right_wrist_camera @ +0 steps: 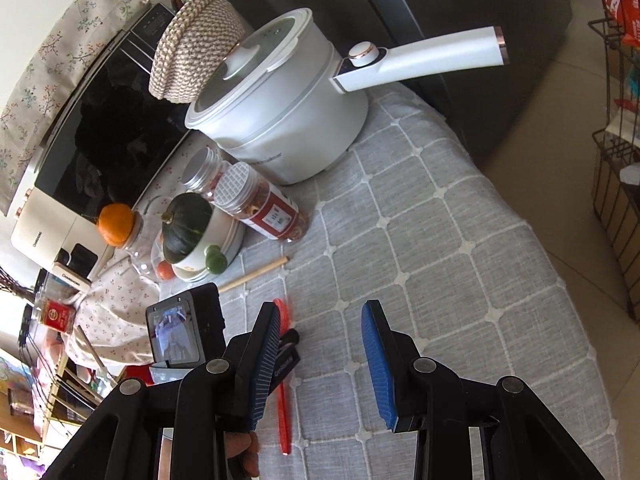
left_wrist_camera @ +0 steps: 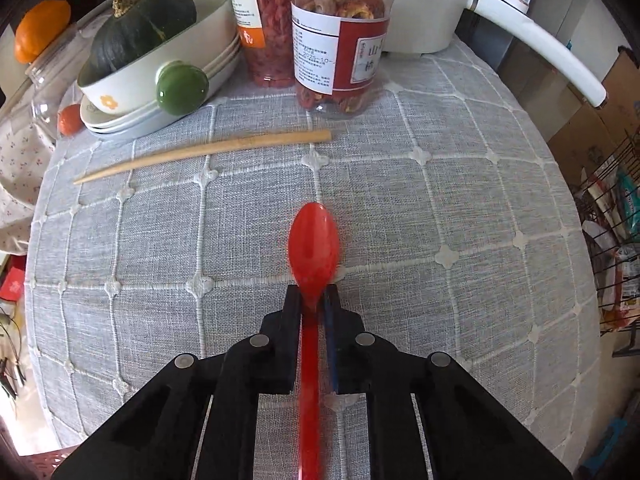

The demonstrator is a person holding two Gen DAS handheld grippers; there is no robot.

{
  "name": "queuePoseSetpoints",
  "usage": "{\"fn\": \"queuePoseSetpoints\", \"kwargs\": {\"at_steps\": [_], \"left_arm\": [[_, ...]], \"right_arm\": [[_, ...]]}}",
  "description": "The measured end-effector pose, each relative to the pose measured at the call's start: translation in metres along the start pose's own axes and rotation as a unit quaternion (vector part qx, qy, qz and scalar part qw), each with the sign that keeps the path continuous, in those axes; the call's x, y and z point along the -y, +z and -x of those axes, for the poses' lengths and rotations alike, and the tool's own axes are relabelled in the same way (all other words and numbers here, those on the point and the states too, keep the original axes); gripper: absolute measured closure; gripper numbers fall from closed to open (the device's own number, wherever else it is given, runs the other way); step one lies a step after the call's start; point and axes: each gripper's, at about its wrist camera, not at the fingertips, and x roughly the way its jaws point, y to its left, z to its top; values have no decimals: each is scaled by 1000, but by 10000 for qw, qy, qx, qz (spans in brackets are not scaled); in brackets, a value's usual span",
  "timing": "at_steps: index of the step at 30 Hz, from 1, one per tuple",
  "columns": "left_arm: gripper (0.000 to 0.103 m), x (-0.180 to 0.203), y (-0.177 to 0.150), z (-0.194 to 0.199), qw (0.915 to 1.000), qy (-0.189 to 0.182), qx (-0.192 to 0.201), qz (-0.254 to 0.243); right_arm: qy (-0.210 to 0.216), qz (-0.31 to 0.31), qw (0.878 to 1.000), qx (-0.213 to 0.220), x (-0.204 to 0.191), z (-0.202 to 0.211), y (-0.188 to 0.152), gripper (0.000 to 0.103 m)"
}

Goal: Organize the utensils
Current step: 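Move the left tool to the red spoon and grasp its handle, then lift the red spoon with the left tool while the right tool grasps the last wooden chopstick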

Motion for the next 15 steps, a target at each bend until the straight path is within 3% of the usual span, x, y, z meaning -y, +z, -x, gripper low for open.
{"fn": "queuePoseSetpoints", "kwargs": {"at_steps": [4, 7, 11, 15], "left_arm": [[93, 4, -20, 16, 9999, -81, 96, 18], [93, 13, -52, 52, 9978, -332, 539, -177], [93, 13, -108, 115, 9863, -941, 1249, -521], [93, -7, -149, 165, 9708, -1378, 1880, -563]], "right_arm": [[-189, 38, 9998, 24, 3, -1, 0, 65], [-266, 151, 9995, 53, 2, -1, 1, 65], [-427, 428, 9982, 56, -3, -3, 1, 65], [-647, 1050, 9922, -175, -18, -20, -2, 65]]}}
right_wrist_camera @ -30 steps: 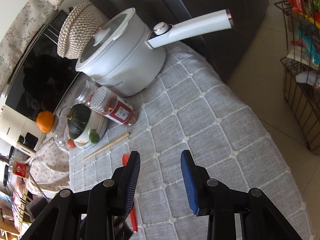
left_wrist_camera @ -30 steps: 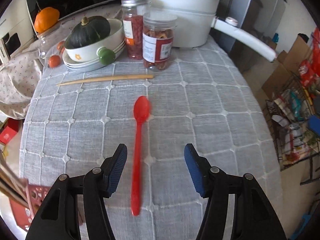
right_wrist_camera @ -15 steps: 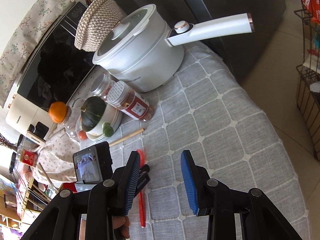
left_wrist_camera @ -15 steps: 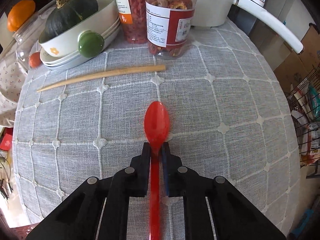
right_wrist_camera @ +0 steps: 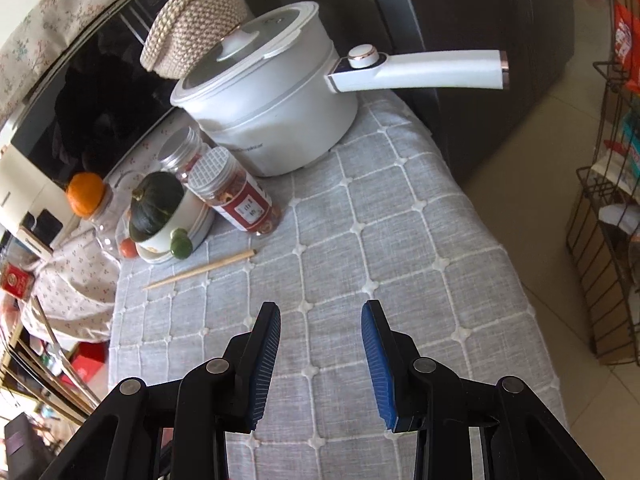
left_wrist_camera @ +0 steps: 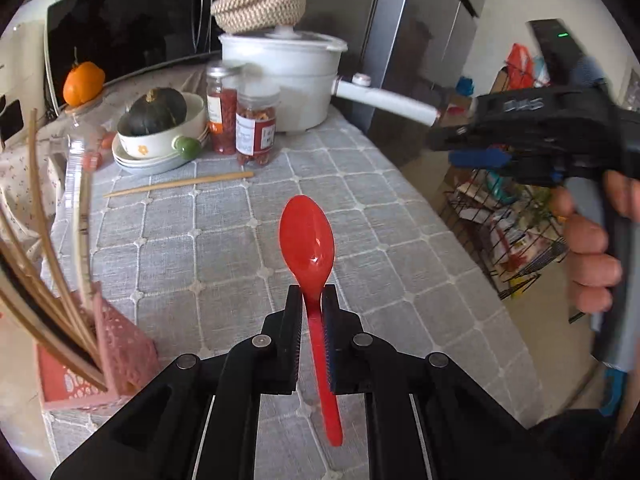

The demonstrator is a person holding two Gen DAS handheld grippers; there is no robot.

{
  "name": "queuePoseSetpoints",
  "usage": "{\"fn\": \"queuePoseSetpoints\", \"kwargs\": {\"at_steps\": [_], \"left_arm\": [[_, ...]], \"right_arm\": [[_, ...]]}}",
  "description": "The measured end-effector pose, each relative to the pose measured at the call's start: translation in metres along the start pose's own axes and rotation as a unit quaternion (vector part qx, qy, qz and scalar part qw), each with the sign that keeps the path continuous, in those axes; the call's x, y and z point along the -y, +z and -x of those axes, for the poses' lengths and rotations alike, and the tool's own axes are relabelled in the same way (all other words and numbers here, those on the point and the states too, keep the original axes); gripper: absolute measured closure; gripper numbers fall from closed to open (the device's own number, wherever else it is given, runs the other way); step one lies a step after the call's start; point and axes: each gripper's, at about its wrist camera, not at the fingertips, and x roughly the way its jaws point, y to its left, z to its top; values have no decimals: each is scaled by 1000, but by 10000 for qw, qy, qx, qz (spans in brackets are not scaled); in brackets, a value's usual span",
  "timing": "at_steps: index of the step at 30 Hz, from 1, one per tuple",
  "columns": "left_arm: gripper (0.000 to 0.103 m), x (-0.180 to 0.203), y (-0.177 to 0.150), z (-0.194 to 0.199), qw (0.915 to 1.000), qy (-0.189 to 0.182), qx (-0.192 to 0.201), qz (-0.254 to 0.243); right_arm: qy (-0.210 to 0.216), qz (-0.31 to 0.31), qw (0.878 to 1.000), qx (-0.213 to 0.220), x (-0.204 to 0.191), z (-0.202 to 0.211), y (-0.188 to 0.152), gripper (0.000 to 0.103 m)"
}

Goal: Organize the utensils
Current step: 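Lift the red spoon with the left tool while the right tool grasps the last wooden chopstick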

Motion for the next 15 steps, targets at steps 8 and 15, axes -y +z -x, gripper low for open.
{"fn": "queuePoseSetpoints", "kwargs": {"at_steps": [8, 15], "left_arm": [[93, -40, -4, 82, 9893, -483, 1347, 280], [93, -75, -3, 100, 9838, -795, 1517, 535]], "right_arm": [[366, 2459, 9686, -97, -77, -78, -15, 65], [-32, 4373, 8992, -138, -115, -152, -29, 65]]}}
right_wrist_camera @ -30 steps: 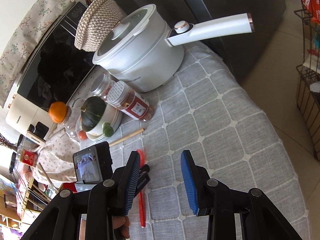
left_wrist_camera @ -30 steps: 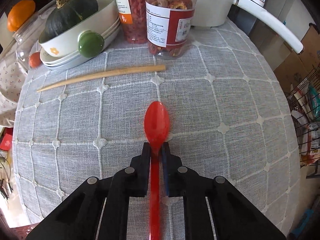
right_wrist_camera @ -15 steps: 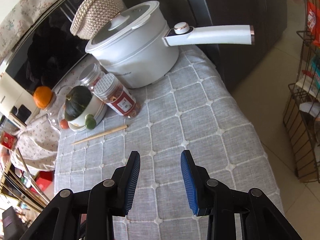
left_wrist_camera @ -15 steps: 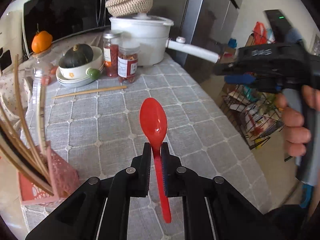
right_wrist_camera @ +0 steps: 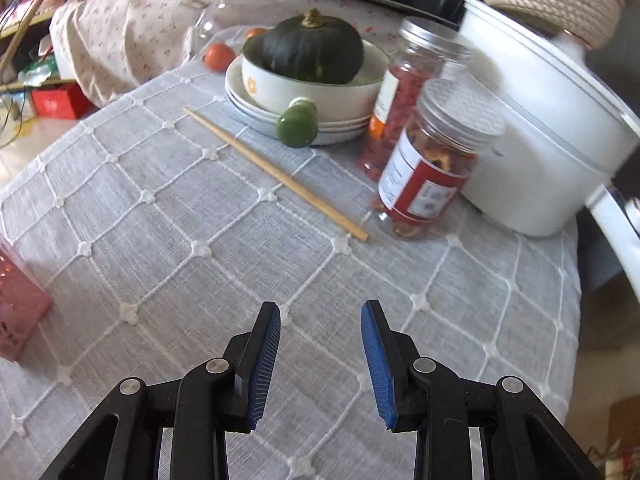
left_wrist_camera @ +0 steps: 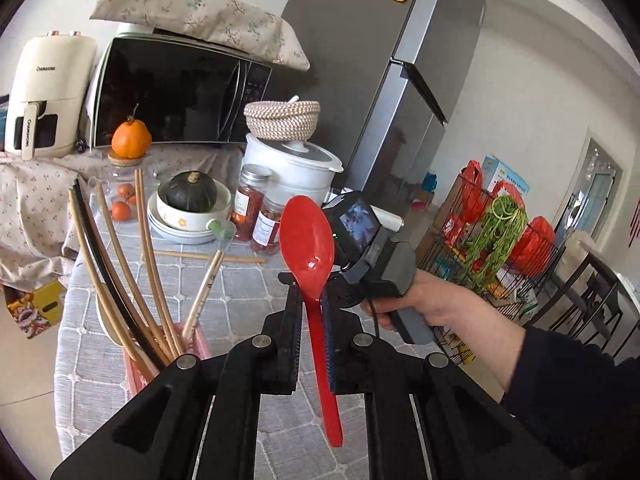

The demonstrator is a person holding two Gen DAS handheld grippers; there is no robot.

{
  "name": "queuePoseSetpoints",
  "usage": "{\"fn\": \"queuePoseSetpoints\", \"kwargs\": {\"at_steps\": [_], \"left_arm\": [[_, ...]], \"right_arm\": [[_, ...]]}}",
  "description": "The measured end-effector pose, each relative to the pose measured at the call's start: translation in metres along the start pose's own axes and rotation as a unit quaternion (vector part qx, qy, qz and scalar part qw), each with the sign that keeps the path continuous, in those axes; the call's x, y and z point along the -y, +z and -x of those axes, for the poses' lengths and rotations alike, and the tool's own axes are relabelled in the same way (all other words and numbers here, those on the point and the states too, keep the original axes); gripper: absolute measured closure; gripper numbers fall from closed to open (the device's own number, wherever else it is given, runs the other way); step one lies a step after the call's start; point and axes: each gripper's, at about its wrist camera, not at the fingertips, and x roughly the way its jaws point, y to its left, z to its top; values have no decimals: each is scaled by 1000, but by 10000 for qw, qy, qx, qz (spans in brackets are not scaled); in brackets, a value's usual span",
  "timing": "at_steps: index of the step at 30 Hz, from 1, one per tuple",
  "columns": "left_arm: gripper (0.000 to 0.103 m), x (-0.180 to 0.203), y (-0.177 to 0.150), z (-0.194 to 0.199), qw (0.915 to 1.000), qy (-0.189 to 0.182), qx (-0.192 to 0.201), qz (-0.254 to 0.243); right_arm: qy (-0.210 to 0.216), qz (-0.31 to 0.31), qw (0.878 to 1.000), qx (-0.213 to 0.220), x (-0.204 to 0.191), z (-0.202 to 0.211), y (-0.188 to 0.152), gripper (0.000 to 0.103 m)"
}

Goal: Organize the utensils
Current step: 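Lift the red spoon with the left tool while the right tool grasps the last wooden chopstick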

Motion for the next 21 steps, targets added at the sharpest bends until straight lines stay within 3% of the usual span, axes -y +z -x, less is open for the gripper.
{"fn": "queuePoseSetpoints", "kwargs": {"at_steps": [3, 8, 13, 21], "left_arm": [[93, -13, 1, 7, 9999, -87, 6, 131], [93, -29, 3, 3, 9998, -73, -63, 196], [93, -41, 5, -3, 9992, -151, -141, 349], [93, -46, 5, -4, 9992, -134, -127, 360]], "right_arm": [[41, 136, 9999, 70, 5, -21, 16, 65], [522, 386, 9979, 68, 1, -56, 41, 65], [239, 1070, 9934, -324, -17, -93, 51, 65], [354, 1261, 9905, -419, -14, -105, 68, 65]]}}
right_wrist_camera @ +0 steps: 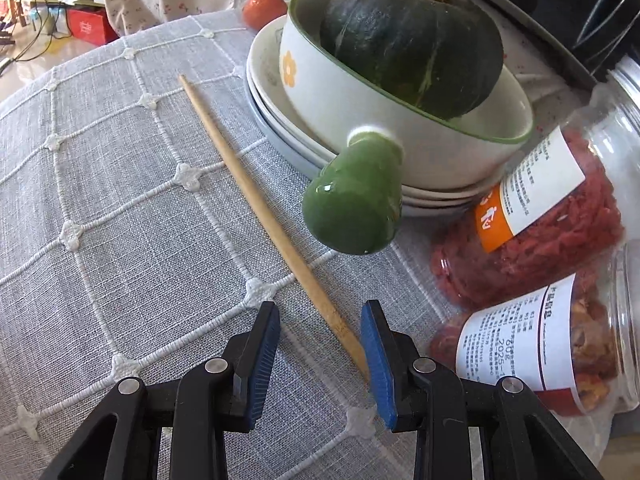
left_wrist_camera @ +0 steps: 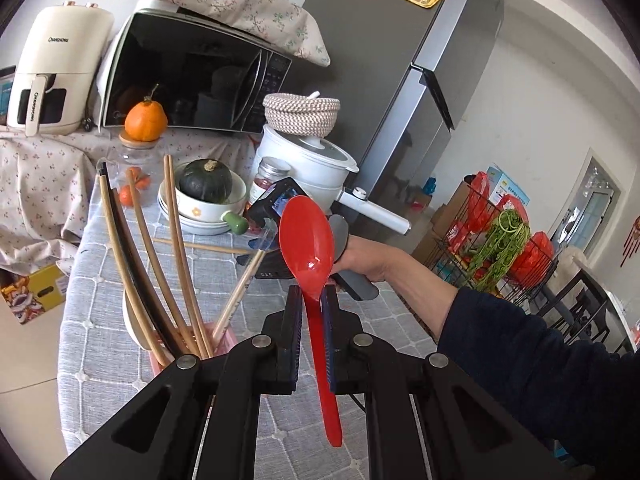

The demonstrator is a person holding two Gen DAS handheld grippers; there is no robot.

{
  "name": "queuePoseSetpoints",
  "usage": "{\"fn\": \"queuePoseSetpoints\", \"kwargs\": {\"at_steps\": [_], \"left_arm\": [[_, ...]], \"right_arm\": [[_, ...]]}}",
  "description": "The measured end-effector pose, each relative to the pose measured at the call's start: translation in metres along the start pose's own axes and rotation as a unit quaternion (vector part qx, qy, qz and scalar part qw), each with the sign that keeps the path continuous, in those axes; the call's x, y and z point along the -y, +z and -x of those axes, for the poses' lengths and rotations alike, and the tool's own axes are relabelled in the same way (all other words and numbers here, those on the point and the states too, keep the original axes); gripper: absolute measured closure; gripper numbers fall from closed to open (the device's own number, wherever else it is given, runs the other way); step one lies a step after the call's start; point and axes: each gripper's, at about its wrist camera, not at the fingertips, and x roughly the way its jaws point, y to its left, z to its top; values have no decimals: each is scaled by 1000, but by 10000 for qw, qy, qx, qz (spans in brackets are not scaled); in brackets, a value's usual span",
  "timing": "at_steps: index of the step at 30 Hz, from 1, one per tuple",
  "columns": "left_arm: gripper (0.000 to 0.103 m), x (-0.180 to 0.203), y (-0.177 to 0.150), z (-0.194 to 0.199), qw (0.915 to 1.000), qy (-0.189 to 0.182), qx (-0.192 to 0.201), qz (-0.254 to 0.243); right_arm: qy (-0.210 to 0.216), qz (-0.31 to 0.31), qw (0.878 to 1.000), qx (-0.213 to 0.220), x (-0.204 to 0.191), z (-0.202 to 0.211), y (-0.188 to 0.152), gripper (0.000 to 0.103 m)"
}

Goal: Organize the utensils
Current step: 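Lift the red spoon with the left tool while the right tool grasps the last wooden chopstick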

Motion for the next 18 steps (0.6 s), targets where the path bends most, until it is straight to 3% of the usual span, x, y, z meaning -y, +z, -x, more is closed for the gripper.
{"fn": "queuePoseSetpoints", "kwargs": {"at_steps": [2, 5, 7, 13, 18], "left_arm": [[93, -2, 1, 1, 10000, 38, 35, 25], [93, -1, 1, 4, 9999, 106, 121, -25], [93, 0, 2, 7, 9998, 121, 169, -81], [93, 0, 5, 17, 9993, 144, 321, -107], [93, -4, 7, 27, 9988, 161, 468, -58]], "right_arm": [[215, -197, 9995, -106, 9, -4, 4, 68], [526, -450, 9971, -331, 15, -5, 3, 88], [545, -433, 9964, -494, 9, -2, 0, 95], [481, -436, 9878, -1417, -26, 27, -32, 96], [922, -615, 9682, -2244, -63, 60, -75, 94]]}}
